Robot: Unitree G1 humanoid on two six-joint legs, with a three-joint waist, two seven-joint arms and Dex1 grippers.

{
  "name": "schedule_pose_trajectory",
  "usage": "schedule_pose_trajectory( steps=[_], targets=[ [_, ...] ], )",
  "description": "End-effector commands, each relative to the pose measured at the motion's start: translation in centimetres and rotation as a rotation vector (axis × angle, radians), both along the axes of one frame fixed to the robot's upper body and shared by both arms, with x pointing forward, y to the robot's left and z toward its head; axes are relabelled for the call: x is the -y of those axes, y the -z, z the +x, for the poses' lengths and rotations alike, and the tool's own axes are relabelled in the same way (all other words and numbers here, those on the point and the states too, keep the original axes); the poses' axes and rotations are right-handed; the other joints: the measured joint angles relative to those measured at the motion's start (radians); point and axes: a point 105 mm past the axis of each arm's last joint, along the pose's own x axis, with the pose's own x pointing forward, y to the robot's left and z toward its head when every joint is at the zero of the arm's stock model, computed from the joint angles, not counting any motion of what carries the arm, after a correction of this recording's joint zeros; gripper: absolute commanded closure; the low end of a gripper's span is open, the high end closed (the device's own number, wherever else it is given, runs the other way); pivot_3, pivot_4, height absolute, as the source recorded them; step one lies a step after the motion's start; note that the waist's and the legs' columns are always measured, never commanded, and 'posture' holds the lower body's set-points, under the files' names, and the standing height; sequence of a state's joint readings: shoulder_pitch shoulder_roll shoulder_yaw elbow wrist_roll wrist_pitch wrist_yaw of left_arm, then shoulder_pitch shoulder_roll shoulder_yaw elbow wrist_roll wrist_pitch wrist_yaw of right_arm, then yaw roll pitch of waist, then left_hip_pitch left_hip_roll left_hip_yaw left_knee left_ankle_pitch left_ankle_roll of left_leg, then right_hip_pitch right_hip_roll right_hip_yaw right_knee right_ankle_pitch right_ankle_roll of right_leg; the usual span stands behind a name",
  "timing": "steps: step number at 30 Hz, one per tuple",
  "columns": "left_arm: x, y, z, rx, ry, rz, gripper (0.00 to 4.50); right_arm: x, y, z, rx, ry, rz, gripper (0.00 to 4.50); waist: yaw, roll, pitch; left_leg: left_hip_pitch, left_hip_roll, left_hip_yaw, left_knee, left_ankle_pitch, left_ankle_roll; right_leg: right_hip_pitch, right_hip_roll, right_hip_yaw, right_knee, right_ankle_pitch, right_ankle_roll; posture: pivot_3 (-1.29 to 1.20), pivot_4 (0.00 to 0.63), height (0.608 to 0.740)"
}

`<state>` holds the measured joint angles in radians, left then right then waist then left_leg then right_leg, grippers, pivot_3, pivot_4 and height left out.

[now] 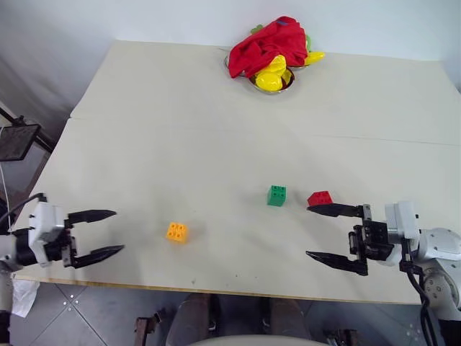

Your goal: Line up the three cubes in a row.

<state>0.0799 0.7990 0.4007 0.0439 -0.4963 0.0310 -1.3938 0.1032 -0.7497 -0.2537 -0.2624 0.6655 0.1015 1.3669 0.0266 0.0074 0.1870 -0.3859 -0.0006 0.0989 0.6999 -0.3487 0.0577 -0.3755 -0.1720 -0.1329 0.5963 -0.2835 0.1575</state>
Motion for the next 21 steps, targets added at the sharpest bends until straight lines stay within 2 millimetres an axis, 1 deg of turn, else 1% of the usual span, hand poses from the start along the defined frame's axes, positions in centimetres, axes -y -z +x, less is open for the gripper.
schedule_pose_trajectory(
  steps=[1,2,5,9,12,15,21],
  targets=[
    [3.5,0.2,-0.6,0.017,0.119,-0.007,0.05,1.7,0.2,-0.8,-0.016,0.021,-0.039,0.0,-0.003,0.0,0.0,0.0,0.0,0.0,0.0,0.0,0.0,0.0,0.0,0.0,0.0,0.0,0.0,0.0,0.15,0.74],
    [4.2,0.6,-0.7,0.011,0.146,0.004,0.05,2.0,0.4,-1.1,-0.031,0.026,-0.047,0.0,-0.003,0.0,0.0,0.0,0.0,0.001,0.0,0.0,0.0,0.0,0.001,0.0,0.0,0.0,0.0,0.0,0.15,0.74],
    [5.7,1.5,0.2,0.01,0.164,0.004,0.05,2.8,0.6,-1.4,-0.059,0.058,-0.05,0.0,-0.005,0.001,0.0,0.001,0.0,0.002,-0.001,0.0,0.0,0.0,0.002,0.0,0.0,0.0,0.0,0.0,0.15,0.74],
    [6.6,3.0,1.5,0.012,0.172,0.027,0.05,3.2,0.9,-1.8,-0.072,0.084,-0.054,0.0,-0.004,0.001,-0.001,0.001,0.002,0.003,0.0,0.0,0.0,0.0,0.003,0.001,0.0,0.0,0.0,0.0,0.15,0.74],
    [7.1,3.4,2.3,0.019,0.181,0.028,0.05,3.3,1.1,-2.2,-0.077,0.105,-0.051,0.0,-0.004,0.002,-0.001,0.001,0.001,0.003,-0.001,0.0,0.0,0.0,0.003,0.001,0.0,0.0,0.0,0.0,0.15,0.74],
    [7.4,3.5,2.3,0.011,0.228,0.025,0.61,3.4,1.5,-2.6,-0.084,0.135,-0.046,0.0,-0.004,0.001,-0.001,0.001,0.001,0.003,-0.001,0.0,-0.001,-0.001,0.003,0.001,-0.001,0.0,0.0,0.0,0.15,0.74],
    [7.1,3.0,3.0,0.016,0.267,0.027,2.37,3.4,1.9,-2.8,-0.082,0.177,-0.041,0.0,-0.003,0.002,-0.001,0.001,0.002,0.003,-0.001,0.0,-0.001,0.0,0.003,0.002,-0.001,0.0,0.0,0.0,0.15,0.74]
  ],
)
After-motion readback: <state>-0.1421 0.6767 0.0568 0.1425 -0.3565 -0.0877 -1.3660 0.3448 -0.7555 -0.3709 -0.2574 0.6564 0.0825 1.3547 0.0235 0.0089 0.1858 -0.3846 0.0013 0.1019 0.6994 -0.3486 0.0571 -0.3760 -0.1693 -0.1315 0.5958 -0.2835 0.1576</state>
